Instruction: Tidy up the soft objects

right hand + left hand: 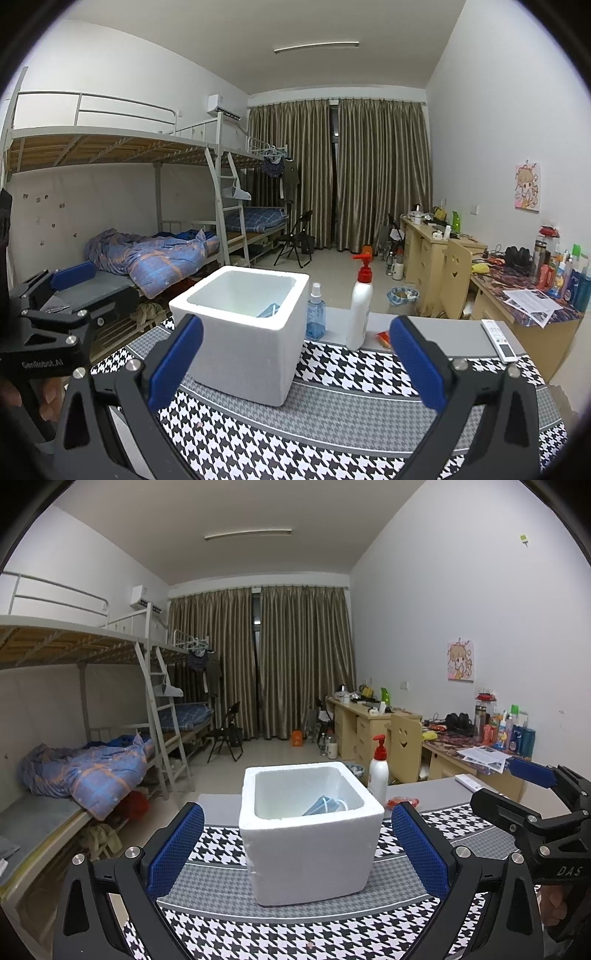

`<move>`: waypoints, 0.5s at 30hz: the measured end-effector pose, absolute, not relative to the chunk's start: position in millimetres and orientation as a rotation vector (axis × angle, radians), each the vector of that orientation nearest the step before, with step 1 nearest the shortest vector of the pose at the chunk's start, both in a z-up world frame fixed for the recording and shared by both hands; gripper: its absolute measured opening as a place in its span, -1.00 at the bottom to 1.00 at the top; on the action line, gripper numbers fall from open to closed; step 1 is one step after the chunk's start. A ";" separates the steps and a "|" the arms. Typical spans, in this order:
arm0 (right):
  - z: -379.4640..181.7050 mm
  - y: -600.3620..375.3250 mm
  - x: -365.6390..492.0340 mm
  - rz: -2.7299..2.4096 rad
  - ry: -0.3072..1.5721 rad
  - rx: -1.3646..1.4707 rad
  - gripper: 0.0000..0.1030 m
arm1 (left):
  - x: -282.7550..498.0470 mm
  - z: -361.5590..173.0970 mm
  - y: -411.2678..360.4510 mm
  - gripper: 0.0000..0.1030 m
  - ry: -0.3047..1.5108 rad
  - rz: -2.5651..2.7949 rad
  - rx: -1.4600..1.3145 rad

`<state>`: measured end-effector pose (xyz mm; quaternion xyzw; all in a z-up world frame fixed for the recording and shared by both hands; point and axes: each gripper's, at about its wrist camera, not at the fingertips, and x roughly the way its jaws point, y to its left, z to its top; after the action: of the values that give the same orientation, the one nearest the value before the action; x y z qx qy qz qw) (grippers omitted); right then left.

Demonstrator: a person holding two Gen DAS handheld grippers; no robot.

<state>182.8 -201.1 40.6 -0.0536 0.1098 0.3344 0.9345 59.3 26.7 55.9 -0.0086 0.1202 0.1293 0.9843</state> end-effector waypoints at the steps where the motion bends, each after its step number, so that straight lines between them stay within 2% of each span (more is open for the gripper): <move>1: 39.5 -202.4 181.0 0.684 0.223 -0.108 0.99 | 58.6 54.9 26.0 0.98 0.241 0.261 -0.017; 15: 16.1 -225.2 154.8 0.655 0.219 -0.081 0.99 | 37.6 34.5 15.9 0.98 0.245 0.242 -0.023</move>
<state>154.8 -225.2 16.1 -0.0399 0.1072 0.3208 0.9402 37.6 15.9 34.5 -0.0115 0.1220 0.1202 0.9852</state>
